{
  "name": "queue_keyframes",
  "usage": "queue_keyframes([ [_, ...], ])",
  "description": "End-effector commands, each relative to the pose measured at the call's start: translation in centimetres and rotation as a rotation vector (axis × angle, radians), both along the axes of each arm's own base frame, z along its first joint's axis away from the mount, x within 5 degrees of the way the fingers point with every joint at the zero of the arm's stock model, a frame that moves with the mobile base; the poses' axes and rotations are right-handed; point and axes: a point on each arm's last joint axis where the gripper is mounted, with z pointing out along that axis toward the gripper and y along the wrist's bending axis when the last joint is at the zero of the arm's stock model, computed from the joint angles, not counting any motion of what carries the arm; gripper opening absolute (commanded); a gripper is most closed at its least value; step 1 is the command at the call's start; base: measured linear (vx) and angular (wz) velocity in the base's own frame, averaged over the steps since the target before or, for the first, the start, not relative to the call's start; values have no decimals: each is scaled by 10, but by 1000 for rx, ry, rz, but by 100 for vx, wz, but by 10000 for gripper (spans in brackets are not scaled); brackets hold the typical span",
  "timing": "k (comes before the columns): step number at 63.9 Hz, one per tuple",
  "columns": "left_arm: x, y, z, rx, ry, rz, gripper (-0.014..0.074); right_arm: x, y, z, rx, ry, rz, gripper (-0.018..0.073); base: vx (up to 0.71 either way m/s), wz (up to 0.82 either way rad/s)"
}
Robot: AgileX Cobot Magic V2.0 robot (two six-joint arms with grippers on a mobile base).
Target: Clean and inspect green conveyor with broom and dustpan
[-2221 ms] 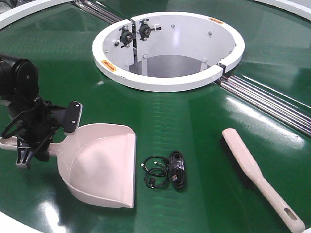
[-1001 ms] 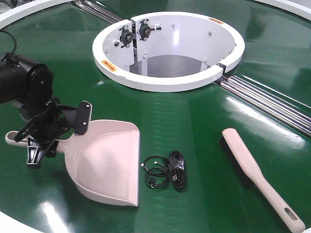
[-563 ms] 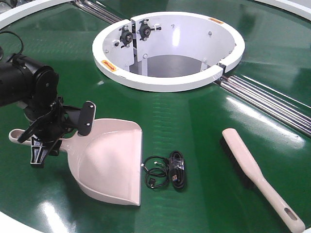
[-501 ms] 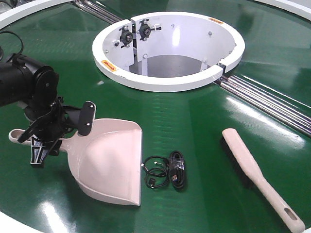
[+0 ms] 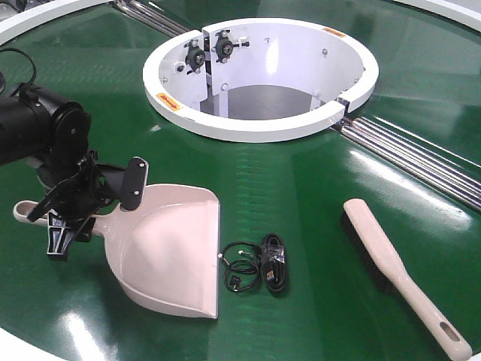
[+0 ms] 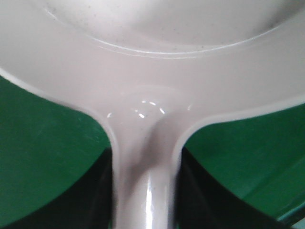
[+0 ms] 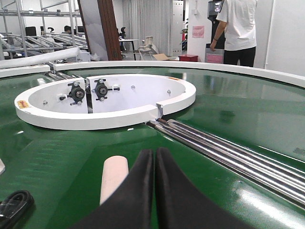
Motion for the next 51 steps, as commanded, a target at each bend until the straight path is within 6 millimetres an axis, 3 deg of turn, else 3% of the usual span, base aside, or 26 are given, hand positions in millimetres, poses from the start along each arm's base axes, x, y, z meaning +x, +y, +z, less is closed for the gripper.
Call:
queue_keyframes([
  [1, -3, -2, 24, -29, -72, 6, 2, -1, 0, 1, 0, -76, -4, -10, 0, 0],
  [39, -3, -2, 24, -29, -72, 6, 2, -1, 0, 1, 0, -78, -4, -10, 0, 0],
  [51, -3, -2, 24, -29, -72, 6, 2, -3, 0, 12, 4, -196, -2, -10, 0, 0],
])
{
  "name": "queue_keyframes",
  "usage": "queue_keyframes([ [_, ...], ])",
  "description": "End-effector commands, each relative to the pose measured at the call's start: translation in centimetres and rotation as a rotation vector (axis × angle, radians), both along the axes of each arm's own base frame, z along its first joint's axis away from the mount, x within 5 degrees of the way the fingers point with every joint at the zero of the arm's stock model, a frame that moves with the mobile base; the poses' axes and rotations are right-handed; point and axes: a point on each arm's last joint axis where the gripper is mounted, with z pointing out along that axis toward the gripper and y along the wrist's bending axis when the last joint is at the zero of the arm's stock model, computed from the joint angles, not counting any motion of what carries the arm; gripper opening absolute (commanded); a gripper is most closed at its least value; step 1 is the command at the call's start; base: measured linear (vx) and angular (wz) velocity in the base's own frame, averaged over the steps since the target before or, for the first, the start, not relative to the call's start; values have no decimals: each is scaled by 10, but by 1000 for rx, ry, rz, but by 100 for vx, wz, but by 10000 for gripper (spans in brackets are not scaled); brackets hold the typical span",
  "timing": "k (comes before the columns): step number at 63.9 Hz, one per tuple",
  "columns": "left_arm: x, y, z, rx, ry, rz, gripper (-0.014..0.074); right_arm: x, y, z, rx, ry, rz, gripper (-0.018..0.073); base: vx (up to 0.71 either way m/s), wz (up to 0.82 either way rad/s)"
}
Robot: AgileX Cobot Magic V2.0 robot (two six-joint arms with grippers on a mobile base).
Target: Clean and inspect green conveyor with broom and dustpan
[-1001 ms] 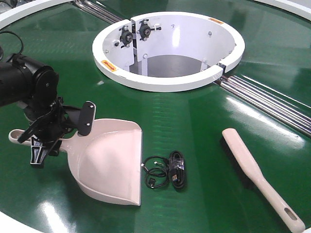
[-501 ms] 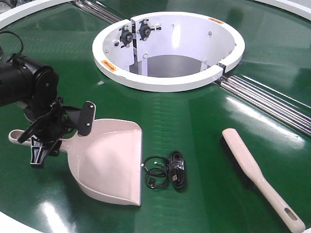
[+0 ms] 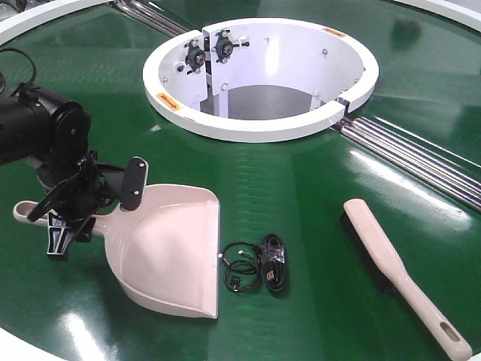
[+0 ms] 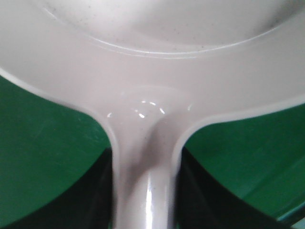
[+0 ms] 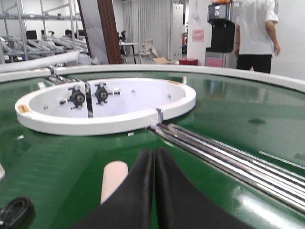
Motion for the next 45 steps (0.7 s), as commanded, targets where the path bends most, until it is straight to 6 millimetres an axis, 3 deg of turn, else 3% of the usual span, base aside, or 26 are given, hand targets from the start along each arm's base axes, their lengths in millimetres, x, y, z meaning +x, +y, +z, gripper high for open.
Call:
queue_keyframes([
  [1, -3, -2, 24, -28, -73, 4, 2, -3, 0, 11, 3, -179, -2, -10, 0, 0],
  [8, -3, -2, 24, -28, -73, 4, 2, -6, 0, 24, 12, -287, 0, -10, 0, 0],
  [19, -3, -2, 24, -28, -73, 4, 2, -5, 0, 59, 11, -247, -2, -10, 0, 0],
  [32, -3, -2, 24, -28, -73, 4, 2, 18, 0, 100, 20, -56, -3, -10, 0, 0],
  [45, -3, -2, 24, -28, -73, 4, 2, 47, 2, 106, 62, 102, -2, -10, 0, 0],
])
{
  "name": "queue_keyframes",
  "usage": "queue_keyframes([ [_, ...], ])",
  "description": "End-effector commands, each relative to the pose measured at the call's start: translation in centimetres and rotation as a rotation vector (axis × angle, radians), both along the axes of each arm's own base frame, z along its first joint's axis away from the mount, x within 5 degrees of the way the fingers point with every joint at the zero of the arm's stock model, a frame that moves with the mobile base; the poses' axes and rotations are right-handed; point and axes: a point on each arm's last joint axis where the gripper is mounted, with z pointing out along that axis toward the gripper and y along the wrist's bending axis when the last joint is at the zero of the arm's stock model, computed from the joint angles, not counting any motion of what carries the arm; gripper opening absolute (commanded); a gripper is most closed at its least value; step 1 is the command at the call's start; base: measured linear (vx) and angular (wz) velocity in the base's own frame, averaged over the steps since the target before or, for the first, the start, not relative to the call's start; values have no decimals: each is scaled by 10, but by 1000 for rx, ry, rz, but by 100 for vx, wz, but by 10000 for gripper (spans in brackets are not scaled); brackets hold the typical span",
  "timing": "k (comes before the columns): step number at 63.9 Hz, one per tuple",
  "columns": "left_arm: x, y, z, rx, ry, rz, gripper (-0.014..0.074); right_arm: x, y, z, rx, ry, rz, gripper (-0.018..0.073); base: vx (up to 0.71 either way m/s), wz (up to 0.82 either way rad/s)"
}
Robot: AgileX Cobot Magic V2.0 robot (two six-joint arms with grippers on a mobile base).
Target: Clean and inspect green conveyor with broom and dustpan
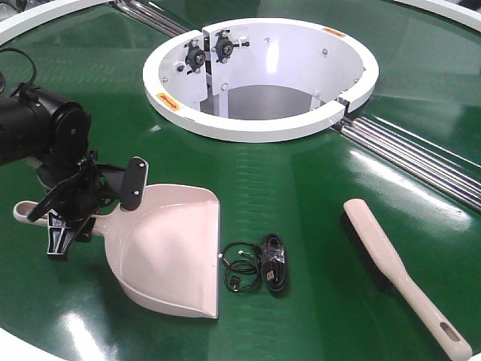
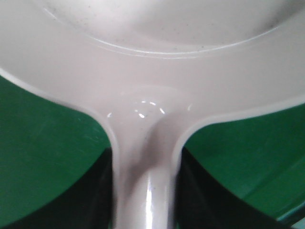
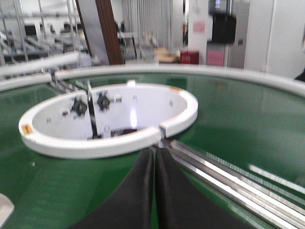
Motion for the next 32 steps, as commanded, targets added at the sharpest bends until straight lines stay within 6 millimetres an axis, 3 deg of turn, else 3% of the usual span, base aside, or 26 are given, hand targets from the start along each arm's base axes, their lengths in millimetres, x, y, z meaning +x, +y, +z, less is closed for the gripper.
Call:
queue_keyframes([
  [1, -3, -2, 24, -28, -73, 3, 2, 15, 0, 13, 20, -10, -5, -10, 0, 0],
  [21, -3, -2, 24, -28, -73, 3, 2, 42, 2, -6, 116, 145, -13, 3, 0, 0],
  [32, -3, -2, 24, -28, -73, 3, 2, 49, 2, -17, 62, 239, -11, 116, 0, 0],
])
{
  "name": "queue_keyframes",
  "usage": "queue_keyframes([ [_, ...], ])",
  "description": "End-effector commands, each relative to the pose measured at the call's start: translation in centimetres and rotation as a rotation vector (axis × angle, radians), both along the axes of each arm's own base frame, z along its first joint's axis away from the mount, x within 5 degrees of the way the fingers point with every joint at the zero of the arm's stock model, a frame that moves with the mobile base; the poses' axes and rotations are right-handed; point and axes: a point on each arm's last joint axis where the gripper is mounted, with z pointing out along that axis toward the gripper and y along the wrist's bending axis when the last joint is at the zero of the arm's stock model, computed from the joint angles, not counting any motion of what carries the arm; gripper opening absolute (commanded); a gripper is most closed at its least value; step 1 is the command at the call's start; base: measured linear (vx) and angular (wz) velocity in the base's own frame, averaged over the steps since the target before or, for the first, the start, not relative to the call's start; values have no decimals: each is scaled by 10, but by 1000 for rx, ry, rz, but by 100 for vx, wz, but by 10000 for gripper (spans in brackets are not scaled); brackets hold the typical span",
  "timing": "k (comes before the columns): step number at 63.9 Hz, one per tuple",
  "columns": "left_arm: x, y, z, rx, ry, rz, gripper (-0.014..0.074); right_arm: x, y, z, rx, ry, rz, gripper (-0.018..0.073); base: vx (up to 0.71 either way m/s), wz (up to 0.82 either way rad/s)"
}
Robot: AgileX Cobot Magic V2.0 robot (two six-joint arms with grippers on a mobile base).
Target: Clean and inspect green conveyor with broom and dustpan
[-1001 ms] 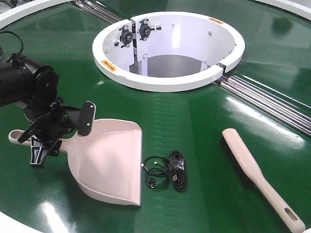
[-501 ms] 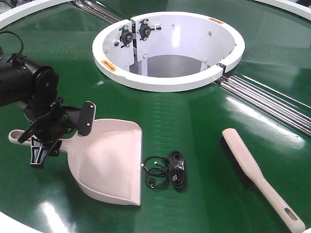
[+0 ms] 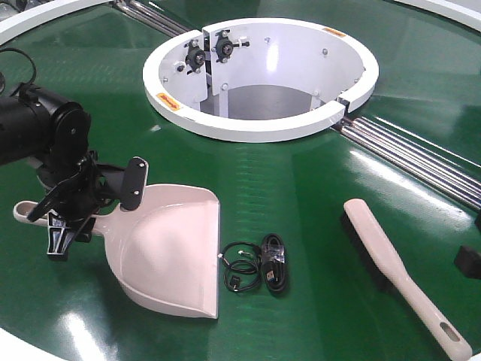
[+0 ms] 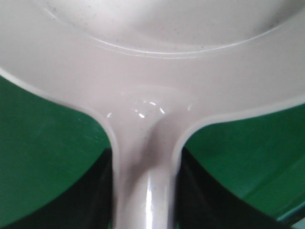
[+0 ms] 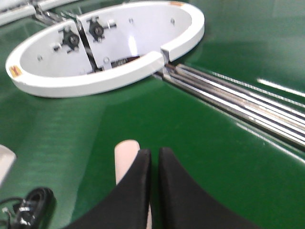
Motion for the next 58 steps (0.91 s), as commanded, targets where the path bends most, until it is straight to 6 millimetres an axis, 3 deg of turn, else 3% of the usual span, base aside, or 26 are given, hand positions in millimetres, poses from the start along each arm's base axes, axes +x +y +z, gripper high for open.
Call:
queue_keyframes([
  [1, -3, -2, 24, -28, -73, 3, 2, 7, -1, 11, -37, -43, 0, 130, 0, 0],
  [20, -3, -2, 24, -28, -73, 3, 2, 9, -1, 12, -61, 38, 14, 515, 0, 0],
  [26, -3, -2, 24, -28, -73, 3, 2, 9, 0, 19, -104, 78, 41, 578, 0, 0],
  [40, -3, -2, 24, -28, -73, 3, 2, 22, 14, 34, -177, 231, 170, 588, 0, 0],
  [58, -3, -2, 24, -28, -73, 3, 2, 69, 37, 40, -243, 541, 263, 588, 0, 0],
])
